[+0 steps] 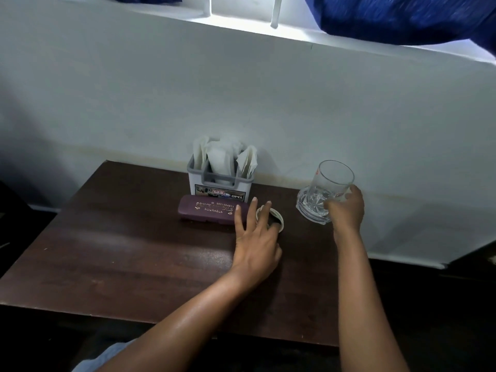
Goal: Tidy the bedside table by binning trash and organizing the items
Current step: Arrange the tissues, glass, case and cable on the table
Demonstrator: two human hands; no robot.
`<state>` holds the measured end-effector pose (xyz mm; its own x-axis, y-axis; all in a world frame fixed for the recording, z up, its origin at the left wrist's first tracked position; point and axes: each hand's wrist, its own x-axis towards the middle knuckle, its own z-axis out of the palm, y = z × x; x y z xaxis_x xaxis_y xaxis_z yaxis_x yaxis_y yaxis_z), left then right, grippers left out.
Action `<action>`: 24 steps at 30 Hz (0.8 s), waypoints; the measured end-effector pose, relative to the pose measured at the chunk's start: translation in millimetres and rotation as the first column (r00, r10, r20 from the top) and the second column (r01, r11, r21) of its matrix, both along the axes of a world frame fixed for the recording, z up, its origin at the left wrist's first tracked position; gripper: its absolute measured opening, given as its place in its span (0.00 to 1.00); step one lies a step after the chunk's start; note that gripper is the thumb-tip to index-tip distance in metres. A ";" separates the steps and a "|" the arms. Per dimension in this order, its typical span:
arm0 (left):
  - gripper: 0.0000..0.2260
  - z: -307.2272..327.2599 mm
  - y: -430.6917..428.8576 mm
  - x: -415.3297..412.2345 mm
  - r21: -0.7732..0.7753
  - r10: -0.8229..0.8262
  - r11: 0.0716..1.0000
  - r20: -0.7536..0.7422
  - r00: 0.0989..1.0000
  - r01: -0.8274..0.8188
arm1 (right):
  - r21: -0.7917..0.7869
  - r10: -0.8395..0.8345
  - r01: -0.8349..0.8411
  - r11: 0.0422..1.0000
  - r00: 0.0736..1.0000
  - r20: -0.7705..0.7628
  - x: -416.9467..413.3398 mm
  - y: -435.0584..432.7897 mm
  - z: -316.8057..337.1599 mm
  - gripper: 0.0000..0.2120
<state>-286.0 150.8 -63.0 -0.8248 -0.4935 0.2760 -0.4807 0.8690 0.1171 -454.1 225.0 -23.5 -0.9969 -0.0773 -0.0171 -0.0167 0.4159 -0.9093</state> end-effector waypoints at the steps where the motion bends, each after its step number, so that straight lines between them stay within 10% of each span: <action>1: 0.17 0.4 -0.6 0.2 0.015 0.002 1.000 0.020 1.000 -0.003 | 0.012 -0.067 0.067 0.998 0.998 0.008 0.8 3.7 -2.4 0.29; 6: 0.10 4.8 -4.6 0.5 0.107 -0.044 0.993 0.022 0.999 0.041 | -0.033 -0.247 0.250 0.968 0.965 0.091 10.7 20.6 -18.2 0.10; 24: 0.23 34.2 -46.2 32.0 0.348 -0.078 0.937 0.111 0.991 0.035 | -0.168 -0.139 0.160 0.973 0.982 0.130 15.1 1.2 -25.2 0.08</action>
